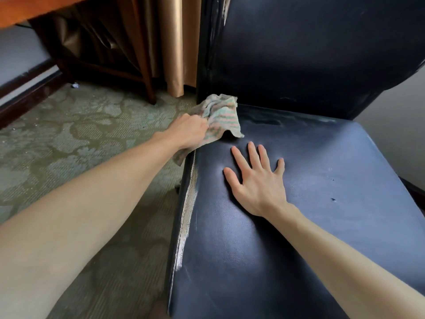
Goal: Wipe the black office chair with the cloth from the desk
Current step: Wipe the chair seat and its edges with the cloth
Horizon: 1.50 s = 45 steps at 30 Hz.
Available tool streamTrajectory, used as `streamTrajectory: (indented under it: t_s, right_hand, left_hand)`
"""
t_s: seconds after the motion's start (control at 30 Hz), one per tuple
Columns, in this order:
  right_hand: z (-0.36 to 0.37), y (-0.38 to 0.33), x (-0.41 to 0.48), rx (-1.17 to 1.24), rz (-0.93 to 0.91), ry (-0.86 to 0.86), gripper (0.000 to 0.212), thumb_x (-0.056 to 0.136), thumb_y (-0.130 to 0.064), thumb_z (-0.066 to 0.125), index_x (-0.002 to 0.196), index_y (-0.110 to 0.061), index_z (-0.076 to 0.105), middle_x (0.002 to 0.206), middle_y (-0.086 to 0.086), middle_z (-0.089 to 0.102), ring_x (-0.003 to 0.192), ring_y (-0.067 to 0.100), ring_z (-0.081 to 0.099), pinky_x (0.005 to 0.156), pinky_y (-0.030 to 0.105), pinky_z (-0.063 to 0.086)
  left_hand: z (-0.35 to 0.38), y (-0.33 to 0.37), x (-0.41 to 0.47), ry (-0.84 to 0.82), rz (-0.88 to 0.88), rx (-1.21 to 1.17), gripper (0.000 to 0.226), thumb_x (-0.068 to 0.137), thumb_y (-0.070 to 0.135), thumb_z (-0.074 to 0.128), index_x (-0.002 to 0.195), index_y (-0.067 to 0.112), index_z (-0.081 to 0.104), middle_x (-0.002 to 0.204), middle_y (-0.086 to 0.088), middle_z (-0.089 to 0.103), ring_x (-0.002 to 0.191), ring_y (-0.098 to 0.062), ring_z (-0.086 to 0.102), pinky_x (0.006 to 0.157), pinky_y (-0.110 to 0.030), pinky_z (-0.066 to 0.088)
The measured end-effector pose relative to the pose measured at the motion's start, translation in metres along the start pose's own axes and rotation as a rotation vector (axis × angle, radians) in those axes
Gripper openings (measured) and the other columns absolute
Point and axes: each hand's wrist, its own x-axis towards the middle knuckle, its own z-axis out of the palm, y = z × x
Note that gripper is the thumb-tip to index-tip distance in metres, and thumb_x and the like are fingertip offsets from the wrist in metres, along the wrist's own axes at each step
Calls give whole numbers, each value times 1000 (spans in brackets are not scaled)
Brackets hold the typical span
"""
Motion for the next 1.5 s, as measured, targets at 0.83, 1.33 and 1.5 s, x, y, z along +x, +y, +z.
streamTrajectory:
  t_s: [0.83,1.33,1.5]
  right_hand:
    - [-3,2,0,87,-10,37,76,88,-68,11,153,-29,-3,163,-2,8,149,19,0,114,61,1]
    - [-4,4,-7,-35,-55,14,67,87,-65,0,150,-43,-1,162,3,6,149,23,-1,112,63,3]
    - [-6,-1,-4,-20,-29,-3,68,86,-64,-2,151,-42,3,163,3,4,149,24,-3,112,64,0]
  left_hand:
    - [9,10,-25,-23,-41,-7,41,103,27,32,141,23,47,142,-10,51,125,-37,47,99,-44,40]
    - [16,-3,-119,125,-10,-255,39,95,21,45,125,35,64,104,-7,73,92,-31,65,71,-28,42]
    - [17,-2,-114,110,-26,-227,37,97,22,44,128,35,61,113,-5,71,99,-31,64,83,-33,48]
